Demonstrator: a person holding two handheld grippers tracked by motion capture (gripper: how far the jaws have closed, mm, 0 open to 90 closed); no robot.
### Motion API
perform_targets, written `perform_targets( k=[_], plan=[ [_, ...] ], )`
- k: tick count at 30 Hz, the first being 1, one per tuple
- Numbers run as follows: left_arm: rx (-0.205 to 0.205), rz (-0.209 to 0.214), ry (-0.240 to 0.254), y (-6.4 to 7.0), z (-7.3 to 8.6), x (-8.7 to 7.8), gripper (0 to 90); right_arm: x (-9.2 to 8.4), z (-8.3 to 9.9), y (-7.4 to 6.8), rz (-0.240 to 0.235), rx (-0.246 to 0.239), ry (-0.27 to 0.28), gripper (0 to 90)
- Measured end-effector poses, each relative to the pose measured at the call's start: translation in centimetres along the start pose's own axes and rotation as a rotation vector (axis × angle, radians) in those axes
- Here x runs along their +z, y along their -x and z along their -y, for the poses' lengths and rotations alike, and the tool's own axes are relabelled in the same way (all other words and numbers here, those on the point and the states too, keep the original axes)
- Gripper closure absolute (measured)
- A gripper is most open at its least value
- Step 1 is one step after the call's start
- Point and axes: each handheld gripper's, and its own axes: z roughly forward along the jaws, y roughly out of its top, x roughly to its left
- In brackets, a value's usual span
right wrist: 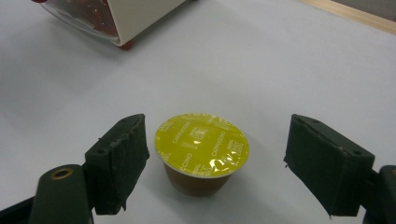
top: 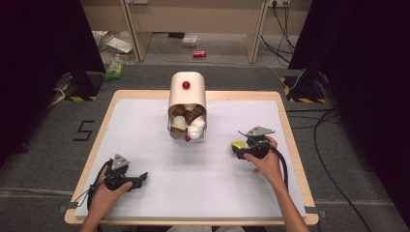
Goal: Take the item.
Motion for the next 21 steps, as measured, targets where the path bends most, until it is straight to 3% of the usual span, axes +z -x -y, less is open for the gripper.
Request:
perform_targets(
  k=[13,21],
  plan=[
    [-0.002,0.002,0.001,0.0,0.0,0.0,10.2,-2.0,1.4,-0.2,0.0,-0.004,0.004,20.1],
    [-0.001,0.002,0.001,0.0,0.0,0.0,10.2,-3.4,3.5,-0.4,0.0,0.001,-0.005,19.7]
  ],
)
